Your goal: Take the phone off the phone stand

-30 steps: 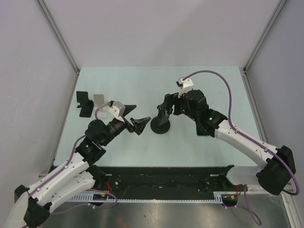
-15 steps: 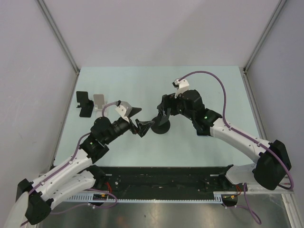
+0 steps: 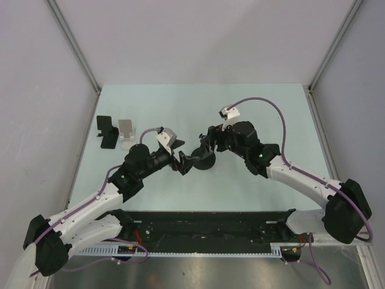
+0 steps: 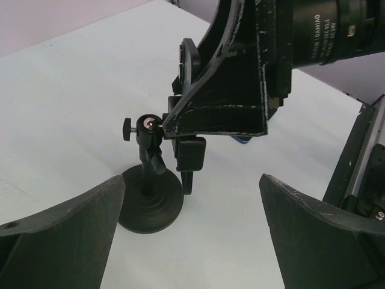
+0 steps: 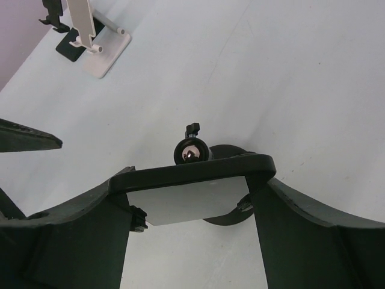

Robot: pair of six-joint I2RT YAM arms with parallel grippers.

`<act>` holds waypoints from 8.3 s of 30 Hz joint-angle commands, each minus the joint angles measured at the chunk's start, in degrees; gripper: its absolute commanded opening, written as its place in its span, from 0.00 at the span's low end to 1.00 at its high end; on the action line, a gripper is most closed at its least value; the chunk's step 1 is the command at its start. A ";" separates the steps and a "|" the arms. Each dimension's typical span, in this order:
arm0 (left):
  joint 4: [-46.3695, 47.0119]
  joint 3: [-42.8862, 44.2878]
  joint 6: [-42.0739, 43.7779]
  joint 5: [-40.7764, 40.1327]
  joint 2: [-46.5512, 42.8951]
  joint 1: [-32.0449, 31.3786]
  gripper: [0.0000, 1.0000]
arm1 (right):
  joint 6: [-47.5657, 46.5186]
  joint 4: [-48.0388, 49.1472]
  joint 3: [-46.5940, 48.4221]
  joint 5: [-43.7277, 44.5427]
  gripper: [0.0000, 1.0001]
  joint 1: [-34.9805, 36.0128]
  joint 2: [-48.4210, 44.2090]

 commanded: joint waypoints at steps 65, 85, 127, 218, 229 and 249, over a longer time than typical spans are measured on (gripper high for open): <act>-1.82 6.40 0.50 6.08 14.38 5.55 0.00 | -2.79 0.76 -0.48 -19.31 0.00 -5.98 -9.79; -2.09 4.99 6.56 -4.45 9.81 -2.17 0.74 | -0.15 3.13 -0.39 -3.41 0.00 -0.19 -8.48; 5.21 6.75 4.46 -16.17 14.30 -9.30 0.00 | -2.26 -2.48 -0.13 6.01 0.00 2.98 -7.95; -4.28 0.24 13.33 -21.60 -19.01 3.54 1.00 | -20.54 -63.85 38.45 13.21 0.00 -49.05 39.06; -4.28 0.16 13.59 -21.60 -18.84 2.66 1.00 | -21.86 -60.59 39.33 7.94 0.26 -50.63 44.79; -4.28 -0.02 13.77 -20.90 -18.93 2.48 1.00 | -22.92 -57.87 38.37 1.26 0.76 -52.30 44.53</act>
